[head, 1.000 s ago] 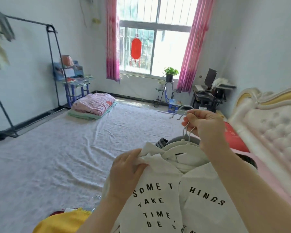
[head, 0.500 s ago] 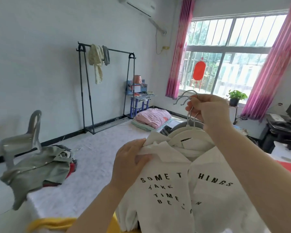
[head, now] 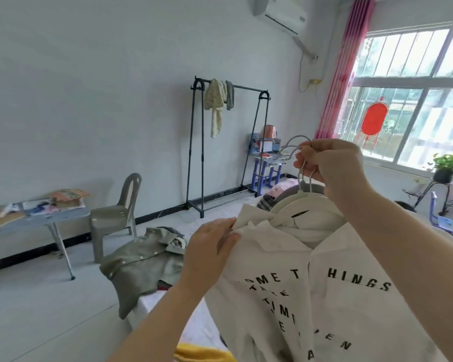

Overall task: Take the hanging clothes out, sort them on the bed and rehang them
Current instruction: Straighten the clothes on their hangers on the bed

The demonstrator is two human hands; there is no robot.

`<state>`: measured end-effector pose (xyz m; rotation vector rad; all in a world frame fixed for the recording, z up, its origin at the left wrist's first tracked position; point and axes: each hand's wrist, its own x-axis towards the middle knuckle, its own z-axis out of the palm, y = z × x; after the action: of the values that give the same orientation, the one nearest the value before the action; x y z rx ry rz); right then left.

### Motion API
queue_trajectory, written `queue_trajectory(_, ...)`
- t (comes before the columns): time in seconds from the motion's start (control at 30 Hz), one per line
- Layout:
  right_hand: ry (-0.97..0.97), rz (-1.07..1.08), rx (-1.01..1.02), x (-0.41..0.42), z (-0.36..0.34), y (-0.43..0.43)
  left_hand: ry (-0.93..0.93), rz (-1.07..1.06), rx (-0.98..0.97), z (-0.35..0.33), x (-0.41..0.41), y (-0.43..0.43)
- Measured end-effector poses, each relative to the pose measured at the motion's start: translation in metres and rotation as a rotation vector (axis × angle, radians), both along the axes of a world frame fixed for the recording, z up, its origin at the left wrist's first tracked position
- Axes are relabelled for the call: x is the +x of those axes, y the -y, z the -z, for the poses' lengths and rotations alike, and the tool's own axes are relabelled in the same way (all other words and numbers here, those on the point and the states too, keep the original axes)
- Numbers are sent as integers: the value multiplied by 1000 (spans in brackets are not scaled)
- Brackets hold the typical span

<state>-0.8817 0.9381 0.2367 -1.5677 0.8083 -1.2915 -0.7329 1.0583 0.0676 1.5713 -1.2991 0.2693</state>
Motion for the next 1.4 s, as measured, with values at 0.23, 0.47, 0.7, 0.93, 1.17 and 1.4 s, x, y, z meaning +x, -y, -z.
queue_trajectory(0.23, 20, 12, 8, 121, -12, -33, -6, 20, 1, -5, 123, -24)
queue_trajectory(0.47, 20, -22, -35, 225, -35, -31, -76, 8, -83, -21, 223, -5)
queue_trajectory(0.7, 118, -5, 29, 320, -43, -2, -20, -28, -112, -48, 336, 20)
queue_trajectory(0.93, 235, 75, 205, 387, -5, 14, 55, 40, -21, -43, 429, 37)
queue_trajectory(1.17, 350, 280, 296, 460, 49, -11, 92, 239, 33, -2, 521, 42)
queue_trajectory(1.4, 279, 462, 344, 521, 85, -58, -3, 391, 97, 40, 583, 19)
